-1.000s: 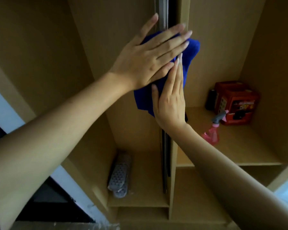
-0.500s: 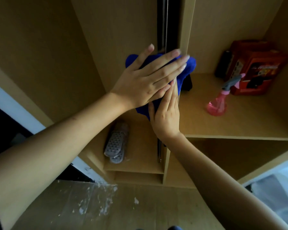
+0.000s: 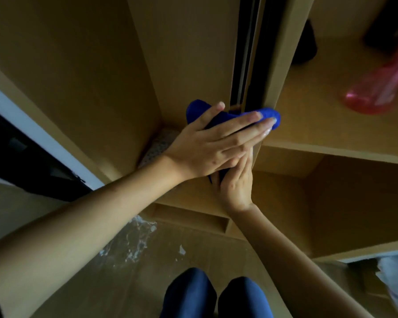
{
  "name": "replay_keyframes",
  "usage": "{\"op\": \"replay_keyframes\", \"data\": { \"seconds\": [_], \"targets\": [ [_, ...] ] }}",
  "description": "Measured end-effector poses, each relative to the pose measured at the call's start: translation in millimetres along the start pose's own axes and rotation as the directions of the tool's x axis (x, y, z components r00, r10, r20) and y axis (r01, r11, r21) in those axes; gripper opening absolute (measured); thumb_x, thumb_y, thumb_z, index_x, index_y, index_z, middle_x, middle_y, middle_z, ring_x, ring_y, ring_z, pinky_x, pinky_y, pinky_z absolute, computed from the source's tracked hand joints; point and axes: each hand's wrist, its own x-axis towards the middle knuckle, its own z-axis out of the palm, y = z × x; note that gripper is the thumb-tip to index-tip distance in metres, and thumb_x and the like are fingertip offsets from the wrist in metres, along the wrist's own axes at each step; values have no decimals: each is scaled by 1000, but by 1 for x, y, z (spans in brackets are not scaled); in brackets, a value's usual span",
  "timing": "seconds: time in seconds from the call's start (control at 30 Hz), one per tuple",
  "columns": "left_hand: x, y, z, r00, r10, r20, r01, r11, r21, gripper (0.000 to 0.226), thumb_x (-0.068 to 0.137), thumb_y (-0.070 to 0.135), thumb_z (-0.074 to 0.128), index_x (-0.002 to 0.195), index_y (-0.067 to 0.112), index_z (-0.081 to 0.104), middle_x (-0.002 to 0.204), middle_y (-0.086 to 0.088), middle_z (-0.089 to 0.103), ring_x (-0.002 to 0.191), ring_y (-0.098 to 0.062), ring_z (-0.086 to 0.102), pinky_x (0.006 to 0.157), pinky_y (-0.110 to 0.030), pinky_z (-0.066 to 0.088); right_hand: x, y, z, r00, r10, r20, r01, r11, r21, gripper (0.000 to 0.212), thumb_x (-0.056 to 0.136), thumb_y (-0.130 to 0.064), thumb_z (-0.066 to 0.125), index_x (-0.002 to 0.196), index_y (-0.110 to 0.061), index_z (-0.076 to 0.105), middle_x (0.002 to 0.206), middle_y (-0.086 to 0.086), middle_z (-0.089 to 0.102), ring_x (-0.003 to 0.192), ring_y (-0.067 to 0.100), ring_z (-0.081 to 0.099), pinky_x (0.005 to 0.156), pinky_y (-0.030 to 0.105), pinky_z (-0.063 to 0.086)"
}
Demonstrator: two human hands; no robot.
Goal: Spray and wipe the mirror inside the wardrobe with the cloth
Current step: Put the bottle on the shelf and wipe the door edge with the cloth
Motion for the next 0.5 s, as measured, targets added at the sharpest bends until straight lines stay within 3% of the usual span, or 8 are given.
{"op": "replay_keyframes", "data": {
  "seconds": [0.07,0.17,0.23,0.33,0.4,0.5],
  "targets": [
    [-13,18,10,1000,-14,0,14,1000,8,46,102,27,33,147,16,29,149,10,28,148,-15,-9,119,-42,-4,-19,9,7,1000,-10,16,10,1000,13,129,71,-3,83,152,-9,-17,139,32,23,130,47,29,109,47,39],
    [-30,39,19,998,-63,20,63,998,0,46,100,28,40,145,17,35,145,7,33,148,-14,-9,119,-43,-3,-46,17,16,997,10,74,-12,1000,25,126,73,-4,83,152,-8,-16,140,44,25,131,48,28,112,46,35],
    [-38,46,22,996,-79,37,79,997,11,47,100,28,42,145,17,36,145,6,33,148,-14,-9,119,-44,-2,-53,17,15,990,72,119,-77,996,40,112,77,-4,80,152,0,-3,139,48,25,131,46,25,110,48,36],
    [-37,45,17,995,-79,55,82,996,-47,48,100,26,43,146,16,33,146,4,32,148,-14,-7,121,-43,2,-51,12,9,975,150,162,-164,984,76,75,84,-1,70,134,13,16,133,53,30,132,44,24,107,52,40],
    [-37,44,13,993,-82,83,90,990,-107,49,100,23,46,146,15,31,147,1,30,148,-15,-5,121,-44,8,-49,3,3,956,207,209,-235,964,121,67,91,0,61,138,14,15,140,48,26,136,42,23,106,56,41],
    [-32,44,-3,984,-144,103,165,957,-237,56,97,16,57,146,11,30,149,-4,26,149,-18,6,118,-44,24,-42,-15,-10,885,358,298,-429,875,223,67,96,7,53,146,13,10,153,34,18,145,34,21,115,49,32]
  ]
}}
